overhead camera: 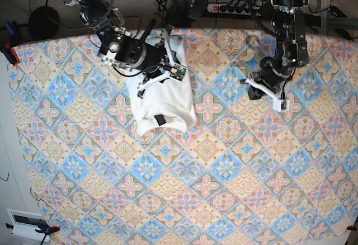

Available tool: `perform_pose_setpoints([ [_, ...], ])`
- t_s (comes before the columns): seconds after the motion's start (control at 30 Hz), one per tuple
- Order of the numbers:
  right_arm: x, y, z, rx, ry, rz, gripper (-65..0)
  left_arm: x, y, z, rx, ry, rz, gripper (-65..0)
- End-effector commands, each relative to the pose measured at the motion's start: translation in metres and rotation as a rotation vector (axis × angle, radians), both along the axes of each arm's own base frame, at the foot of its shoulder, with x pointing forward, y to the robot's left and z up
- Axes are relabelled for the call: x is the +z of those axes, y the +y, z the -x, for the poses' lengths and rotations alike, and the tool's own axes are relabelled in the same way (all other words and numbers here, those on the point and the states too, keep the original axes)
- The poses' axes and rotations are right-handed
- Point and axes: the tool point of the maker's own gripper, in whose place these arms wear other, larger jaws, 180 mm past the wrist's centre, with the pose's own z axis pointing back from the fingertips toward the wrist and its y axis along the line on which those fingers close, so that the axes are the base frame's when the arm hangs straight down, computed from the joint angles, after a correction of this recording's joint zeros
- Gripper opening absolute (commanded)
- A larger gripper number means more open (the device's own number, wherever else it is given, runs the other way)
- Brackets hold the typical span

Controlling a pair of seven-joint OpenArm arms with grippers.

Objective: Fold the T-shirt properly
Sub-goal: 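Grasp the folded bundle with the right gripper and lift it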

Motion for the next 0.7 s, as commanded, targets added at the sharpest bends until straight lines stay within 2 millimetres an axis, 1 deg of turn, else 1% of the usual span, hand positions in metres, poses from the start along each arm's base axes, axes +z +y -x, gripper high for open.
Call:
perform_pose_setpoints([
  [0.0, 0.014, 0.011, -0.013, 0.01, -0.042, -0.044, -62.0, 0.012, 0.004, -0.001, 0.002, -0.045, -0.006, -65.0],
  [0.03, 0.014, 0.018, -0.016, 0.019, -0.042, -0.051, -62.0, 0.014, 0.005, 0.005, 0.002, -0.044, -0.011, -65.0],
  [0.13, -0.002, 0.03, -0.022, 0.019, 0.004, -0.046, -62.0, 0.019, 0.002, 0.023, -0.014, -0.043, -0.021, -65.0],
  [0.27, -0.035, 0.035, -0.028, -0.003, 0.099, -0.021, -62.0, 0.032, -0.006, 0.043, -0.042, -0.058, -0.034, -65.0],
  [0.33, -0.055, 0.03, -0.028, -0.019, 0.153, 0.01, -62.0, 0.038, -0.009, 0.05, -0.054, -0.067, -0.039, -65.0],
  [0.4, -0.07, 0.024, -0.032, -0.029, 0.184, 0.022, -62.0, 0.044, -0.012, 0.055, -0.062, -0.074, -0.041, -65.0],
  [0.47, -0.086, 0.02, -0.031, -0.042, 0.22, 0.017, -62.0, 0.048, -0.014, 0.059, -0.069, -0.08, -0.043, -65.0],
  [0.57, -0.101, 0.013, -0.033, -0.059, 0.254, 0.019, -62.1, 0.049, -0.015, 0.061, -0.07, -0.081, -0.04, -65.0],
  [0.67, -0.115, 0.006, -0.03, -0.082, 0.292, 0.026, -63.0, 0.051, -0.018, 0.06, -0.061, -0.086, -0.008, -65.0],
])
